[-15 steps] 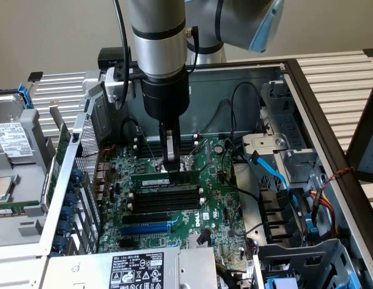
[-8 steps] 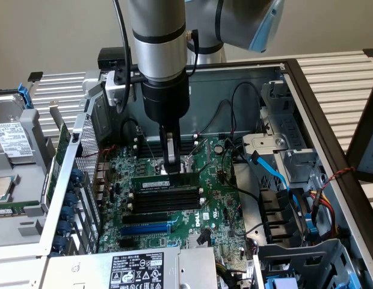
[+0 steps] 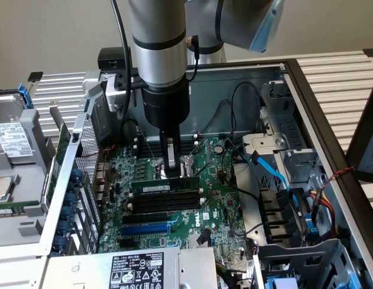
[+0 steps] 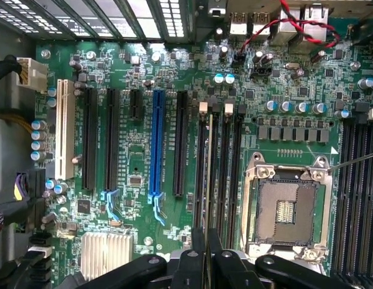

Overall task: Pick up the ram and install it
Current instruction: 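Insert the ram into the slot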

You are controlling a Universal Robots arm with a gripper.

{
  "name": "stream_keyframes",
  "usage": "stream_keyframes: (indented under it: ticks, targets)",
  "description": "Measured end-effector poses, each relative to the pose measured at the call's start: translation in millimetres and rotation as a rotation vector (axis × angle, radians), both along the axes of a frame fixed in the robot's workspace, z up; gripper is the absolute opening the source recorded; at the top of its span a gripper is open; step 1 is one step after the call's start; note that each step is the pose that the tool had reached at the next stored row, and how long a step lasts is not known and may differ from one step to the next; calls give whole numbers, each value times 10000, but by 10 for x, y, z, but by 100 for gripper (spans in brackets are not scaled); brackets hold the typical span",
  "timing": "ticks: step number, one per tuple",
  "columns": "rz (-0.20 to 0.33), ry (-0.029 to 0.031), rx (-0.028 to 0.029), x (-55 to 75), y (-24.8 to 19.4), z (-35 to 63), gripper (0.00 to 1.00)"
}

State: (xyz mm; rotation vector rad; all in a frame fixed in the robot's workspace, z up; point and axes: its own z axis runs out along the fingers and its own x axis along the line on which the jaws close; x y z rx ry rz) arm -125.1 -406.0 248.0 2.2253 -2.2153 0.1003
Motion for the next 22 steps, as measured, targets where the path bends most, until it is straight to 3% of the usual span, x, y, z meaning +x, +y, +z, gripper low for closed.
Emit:
stream_keyframes:
  ticks: [22]
  targets:
    - [0, -1, 0, -12, -4, -126, 13]
